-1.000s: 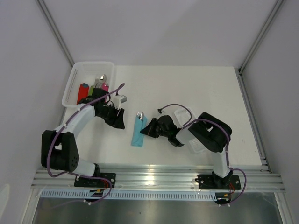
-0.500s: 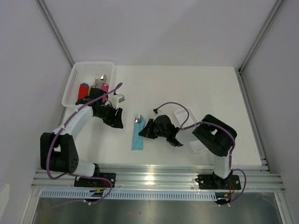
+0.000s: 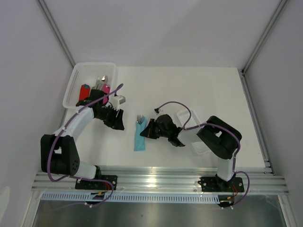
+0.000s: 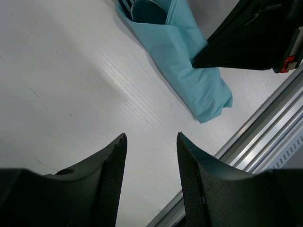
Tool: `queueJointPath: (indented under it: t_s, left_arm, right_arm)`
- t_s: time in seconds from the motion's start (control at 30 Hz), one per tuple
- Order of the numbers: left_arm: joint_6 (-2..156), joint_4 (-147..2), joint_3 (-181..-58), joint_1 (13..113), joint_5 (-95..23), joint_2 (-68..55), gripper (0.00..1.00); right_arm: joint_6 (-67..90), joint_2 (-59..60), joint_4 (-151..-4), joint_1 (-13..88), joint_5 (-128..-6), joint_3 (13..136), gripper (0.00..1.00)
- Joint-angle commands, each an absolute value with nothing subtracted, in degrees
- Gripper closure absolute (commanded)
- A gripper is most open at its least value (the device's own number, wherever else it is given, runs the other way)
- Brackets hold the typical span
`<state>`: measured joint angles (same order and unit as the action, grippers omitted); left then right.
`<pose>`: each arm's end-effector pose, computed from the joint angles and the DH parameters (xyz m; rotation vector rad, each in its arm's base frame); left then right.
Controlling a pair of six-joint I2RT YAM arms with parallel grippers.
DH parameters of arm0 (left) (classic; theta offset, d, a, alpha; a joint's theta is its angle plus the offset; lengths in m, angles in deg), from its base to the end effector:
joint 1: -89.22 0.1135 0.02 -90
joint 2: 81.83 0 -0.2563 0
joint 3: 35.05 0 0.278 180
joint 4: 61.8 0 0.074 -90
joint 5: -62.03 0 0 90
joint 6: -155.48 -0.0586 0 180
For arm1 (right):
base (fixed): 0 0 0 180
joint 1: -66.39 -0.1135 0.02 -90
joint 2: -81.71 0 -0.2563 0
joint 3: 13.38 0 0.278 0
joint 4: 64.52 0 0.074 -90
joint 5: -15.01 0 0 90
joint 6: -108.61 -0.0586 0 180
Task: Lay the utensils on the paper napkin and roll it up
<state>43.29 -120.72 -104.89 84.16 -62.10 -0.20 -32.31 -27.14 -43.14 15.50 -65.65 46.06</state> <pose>0.2912 -0.0588 0.1946 0.7536 2.5260 -0.7324 0.2450 0.3164 0.0830 -0.1124 2.3034 1.1921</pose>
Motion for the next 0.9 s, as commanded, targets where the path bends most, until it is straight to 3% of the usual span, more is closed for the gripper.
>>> queueJointPath:
  t_s: [0.0,0.87]
  left_arm:
    - [41.67,-120.58,-104.64,85.00,-63.13,-2.11,0.50]
    - [40.88,-122.95,-105.95,86.67,-63.13,-5.09,0.50]
  right_arm:
    - [-30.97,-22.79,-41.39,15.24,-66.03,48.47,1.00]
    - [-29.74,-20.15,-43.85,16.38,-65.68,51.37,1.00]
